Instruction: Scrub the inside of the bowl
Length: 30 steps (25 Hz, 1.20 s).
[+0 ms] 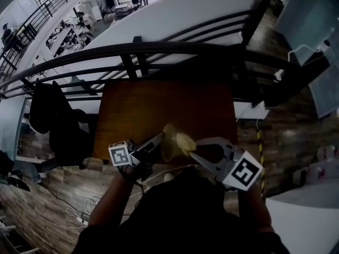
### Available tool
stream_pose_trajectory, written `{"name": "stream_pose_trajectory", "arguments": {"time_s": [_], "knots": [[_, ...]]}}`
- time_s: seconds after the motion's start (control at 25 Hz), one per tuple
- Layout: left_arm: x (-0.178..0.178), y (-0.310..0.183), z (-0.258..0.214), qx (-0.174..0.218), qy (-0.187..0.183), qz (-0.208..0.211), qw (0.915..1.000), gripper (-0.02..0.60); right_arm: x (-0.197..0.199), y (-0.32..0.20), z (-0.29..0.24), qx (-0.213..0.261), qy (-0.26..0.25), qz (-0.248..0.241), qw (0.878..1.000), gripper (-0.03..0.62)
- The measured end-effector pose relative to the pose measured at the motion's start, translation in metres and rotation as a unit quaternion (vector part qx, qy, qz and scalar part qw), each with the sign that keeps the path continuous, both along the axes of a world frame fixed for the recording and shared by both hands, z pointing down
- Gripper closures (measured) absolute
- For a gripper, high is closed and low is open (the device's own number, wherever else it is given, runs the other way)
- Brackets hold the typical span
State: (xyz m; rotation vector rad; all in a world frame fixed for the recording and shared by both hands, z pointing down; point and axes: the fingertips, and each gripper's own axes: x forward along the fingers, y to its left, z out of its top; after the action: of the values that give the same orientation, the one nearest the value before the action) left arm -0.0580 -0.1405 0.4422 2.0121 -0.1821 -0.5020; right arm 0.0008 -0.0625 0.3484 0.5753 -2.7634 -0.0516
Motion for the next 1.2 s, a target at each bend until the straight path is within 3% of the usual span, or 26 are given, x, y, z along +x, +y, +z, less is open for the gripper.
{"name": "stream_pose_trajectory", "arguments": {"time_s": [0.28, 0.56, 0.72, 0.88, 1.2], "knots": [[-0.004, 0.014, -0.017, 0.049, 0.001, 0.050, 0.9975, 0.577, -0.005, -0.009, -0.016, 0.018, 0.009, -0.020, 1.000, 0.551], [-0.010, 0.030, -0.049, 0.068, 0.067, 0.091, 0.9913, 0.577, -0.019, -0.020, -0.014, 0.006, 0.008, -0.042, 0.999, 0.551], [-0.006, 0.034, -0.070, 0.080, 0.099, 0.101, 0.9868, 0.577, -0.025, -0.021, 0.002, -0.024, 0.012, -0.060, 0.998, 0.551], [-0.004, 0.026, -0.080, 0.079, 0.112, 0.086, 0.9868, 0.577, -0.030, -0.014, 0.015, -0.045, 0.009, -0.075, 0.996, 0.551], [-0.002, -0.006, -0.086, 0.050, 0.138, 0.010, 0.9891, 0.577, -0.043, 0.012, 0.032, -0.066, 0.004, -0.101, 0.993, 0.551]]}}
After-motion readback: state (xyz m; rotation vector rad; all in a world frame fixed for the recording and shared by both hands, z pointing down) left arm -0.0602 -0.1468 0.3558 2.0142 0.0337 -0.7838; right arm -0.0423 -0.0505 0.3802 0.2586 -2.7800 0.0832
